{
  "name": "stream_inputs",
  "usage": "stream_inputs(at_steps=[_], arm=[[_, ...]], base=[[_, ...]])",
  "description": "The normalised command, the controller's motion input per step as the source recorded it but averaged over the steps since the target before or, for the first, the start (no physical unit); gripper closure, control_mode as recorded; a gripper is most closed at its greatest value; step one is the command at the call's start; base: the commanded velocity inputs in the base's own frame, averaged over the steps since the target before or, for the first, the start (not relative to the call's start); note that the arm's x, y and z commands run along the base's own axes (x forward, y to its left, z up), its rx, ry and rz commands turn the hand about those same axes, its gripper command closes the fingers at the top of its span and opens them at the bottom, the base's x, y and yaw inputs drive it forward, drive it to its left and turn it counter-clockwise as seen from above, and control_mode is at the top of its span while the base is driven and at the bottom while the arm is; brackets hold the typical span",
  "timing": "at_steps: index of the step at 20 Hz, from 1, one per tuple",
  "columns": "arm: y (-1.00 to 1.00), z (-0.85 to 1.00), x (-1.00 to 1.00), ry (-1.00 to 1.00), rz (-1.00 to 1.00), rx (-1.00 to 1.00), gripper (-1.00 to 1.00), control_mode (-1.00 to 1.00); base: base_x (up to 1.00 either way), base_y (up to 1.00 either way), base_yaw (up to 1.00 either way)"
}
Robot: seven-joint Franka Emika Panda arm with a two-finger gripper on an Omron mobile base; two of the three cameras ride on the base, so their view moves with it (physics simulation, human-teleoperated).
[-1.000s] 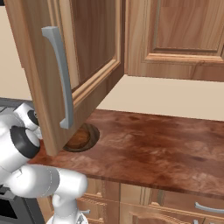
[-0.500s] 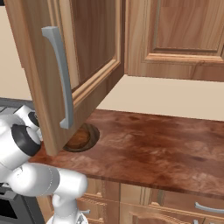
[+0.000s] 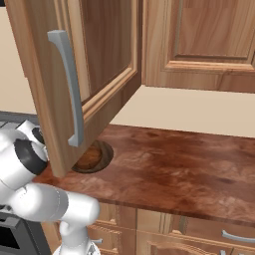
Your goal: Pick up the bowls on the counter and stack them on top of one another in the open cabinet. Place the smaller bowl on top of the larger bowl.
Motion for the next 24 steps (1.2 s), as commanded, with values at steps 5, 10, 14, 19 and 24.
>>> stream_inputs(at_steps=[5, 10, 14, 19, 24], arm=[[0.0, -0.14, 0.05, 0.0, 0.0, 0.0, -1.0, -1.0], [0.0, -0.14, 0.04, 0.0, 0.0, 0.0, -1.0, -1.0], [-0.03, -0.04, 0.01, 0.0, 0.0, 0.0, -1.0, -1.0], [-0.11, 0.05, 0.0, 0.0, 0.0, 0.0, -1.0, -1.0], [-0.11, 0.1, 0.0, 0.0, 0.0, 0.0, -1.0, -1.0]], base=[[0.0, 0.0, 0.0], [0.0, 0.0, 0.0], [0.0, 0.0, 0.0], [0.0, 0.0, 0.0], [0.0, 0.0, 0.0]])
